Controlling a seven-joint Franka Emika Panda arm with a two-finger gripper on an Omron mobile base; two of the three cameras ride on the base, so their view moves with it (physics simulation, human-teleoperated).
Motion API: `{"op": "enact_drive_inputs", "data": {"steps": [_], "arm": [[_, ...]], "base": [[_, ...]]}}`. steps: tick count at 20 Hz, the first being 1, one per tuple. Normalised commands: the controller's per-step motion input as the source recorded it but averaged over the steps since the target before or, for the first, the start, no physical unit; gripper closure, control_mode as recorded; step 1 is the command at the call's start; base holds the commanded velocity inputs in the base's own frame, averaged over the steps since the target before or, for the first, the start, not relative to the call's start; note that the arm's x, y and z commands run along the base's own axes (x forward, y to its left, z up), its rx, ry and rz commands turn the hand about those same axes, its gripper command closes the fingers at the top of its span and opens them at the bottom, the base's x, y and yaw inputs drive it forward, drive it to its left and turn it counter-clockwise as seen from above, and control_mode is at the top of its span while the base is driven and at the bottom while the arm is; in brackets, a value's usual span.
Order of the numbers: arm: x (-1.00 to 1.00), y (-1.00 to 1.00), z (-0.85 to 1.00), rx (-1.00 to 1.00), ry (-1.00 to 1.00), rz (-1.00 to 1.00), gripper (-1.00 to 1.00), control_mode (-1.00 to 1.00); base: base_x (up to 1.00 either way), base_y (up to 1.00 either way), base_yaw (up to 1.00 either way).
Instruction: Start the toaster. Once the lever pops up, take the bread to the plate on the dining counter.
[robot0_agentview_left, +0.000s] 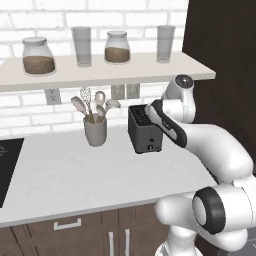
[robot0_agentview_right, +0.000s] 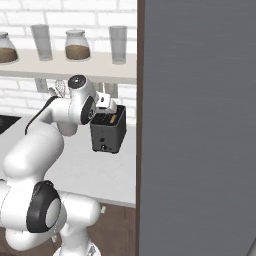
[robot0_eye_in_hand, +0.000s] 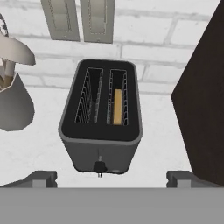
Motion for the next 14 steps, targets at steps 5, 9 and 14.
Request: {"op": "enact_drive_inputs", "data": {"steps": [5,9,14], "arm": [[0.0,0.0,0.0,0.0,0.0,0.0,-1.0,-1.0],[0.0,0.0,0.0,0.0,0.0,0.0,-1.0,-1.0],[-0.02,0.0,0.0,0.01,-0.03,0.0,-1.0,-1.0]], "base": [[0.0,0.0,0.0],[0.0,0.0,0.0],[0.0,0.0,0.0]]}}
